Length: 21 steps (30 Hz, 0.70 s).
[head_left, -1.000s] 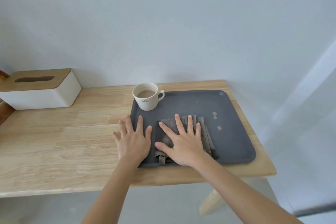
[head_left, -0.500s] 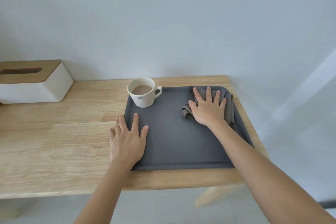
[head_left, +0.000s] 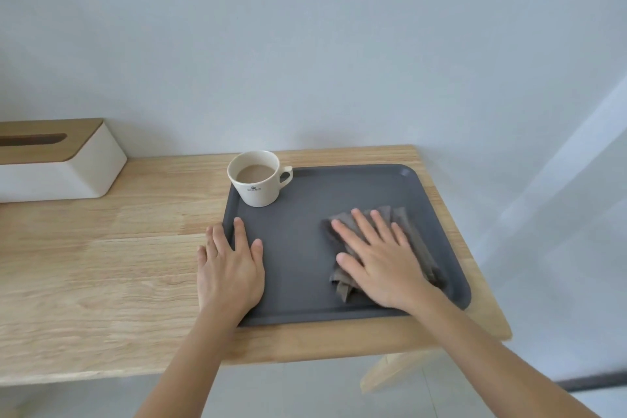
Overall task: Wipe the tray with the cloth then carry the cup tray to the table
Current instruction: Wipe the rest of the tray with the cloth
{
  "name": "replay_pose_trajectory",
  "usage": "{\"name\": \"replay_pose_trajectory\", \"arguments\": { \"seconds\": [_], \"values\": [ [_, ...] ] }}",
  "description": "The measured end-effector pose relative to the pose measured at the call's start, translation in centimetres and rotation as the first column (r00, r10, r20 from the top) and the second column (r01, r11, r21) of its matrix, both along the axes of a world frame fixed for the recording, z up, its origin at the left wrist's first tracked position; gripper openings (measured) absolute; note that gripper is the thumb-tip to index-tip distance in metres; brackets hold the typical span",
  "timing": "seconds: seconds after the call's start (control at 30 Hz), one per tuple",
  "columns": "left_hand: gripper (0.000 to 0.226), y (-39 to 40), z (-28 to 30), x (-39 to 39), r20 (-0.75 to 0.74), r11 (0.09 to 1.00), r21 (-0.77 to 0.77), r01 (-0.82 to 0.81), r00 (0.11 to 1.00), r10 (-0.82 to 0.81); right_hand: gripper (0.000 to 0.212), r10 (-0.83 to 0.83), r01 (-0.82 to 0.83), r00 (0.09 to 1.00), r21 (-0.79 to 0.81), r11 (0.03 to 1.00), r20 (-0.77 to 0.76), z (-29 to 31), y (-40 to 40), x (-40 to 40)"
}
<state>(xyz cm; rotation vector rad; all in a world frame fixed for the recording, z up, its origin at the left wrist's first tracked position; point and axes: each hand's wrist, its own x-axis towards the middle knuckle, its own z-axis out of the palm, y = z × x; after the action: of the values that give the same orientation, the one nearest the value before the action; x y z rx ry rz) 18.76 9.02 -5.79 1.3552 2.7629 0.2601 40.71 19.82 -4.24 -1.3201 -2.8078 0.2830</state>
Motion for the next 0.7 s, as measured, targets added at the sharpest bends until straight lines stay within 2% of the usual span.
{"name": "replay_pose_trajectory", "arguments": {
  "seconds": [0.13,0.23,0.3,0.4,0.53,0.6,0.7],
  "values": [
    [0.062,0.0,0.0,0.0,-0.008,1.0,-0.009,0.016,1.0,-0.016,0.06,-0.238,0.239,0.971,-0.042,0.97,0.027,0.0,5.0,-1.1],
    [0.062,0.0,0.1,0.0,-0.001,1.0,-0.005,0.016,1.0,-0.016,0.063,-0.308,0.309,0.951,-0.076,0.948,0.017,0.0,7.3,-4.7],
    [0.062,0.0,0.1,0.1,0.001,1.0,0.003,0.018,1.0,-0.018,0.065,-0.26,0.26,0.966,-0.08,0.962,0.005,0.0,7.0,-7.0],
    [0.062,0.0,0.0,0.1,-0.002,1.0,-0.005,0.012,1.0,-0.012,0.065,-0.098,0.098,0.995,-0.066,0.993,-0.011,0.0,4.0,-8.8],
    [0.063,0.1,0.1,0.1,-0.001,1.0,0.001,0.004,1.0,-0.004,0.064,0.086,-0.087,0.996,-0.031,0.996,-0.019,-0.4,-0.4,-6.6],
    [0.063,0.0,0.0,0.1,-0.009,1.0,0.007,0.003,1.0,-0.003,0.063,0.097,-0.097,0.995,-0.024,0.995,-0.02,-0.5,-1.4,-4.1],
    [0.063,0.1,0.0,0.1,-0.011,1.0,-0.008,-0.009,1.0,0.009,0.064,0.02,-0.02,1.0,-0.043,0.999,-0.006,-0.1,-1.3,-0.4]
  ]
}}
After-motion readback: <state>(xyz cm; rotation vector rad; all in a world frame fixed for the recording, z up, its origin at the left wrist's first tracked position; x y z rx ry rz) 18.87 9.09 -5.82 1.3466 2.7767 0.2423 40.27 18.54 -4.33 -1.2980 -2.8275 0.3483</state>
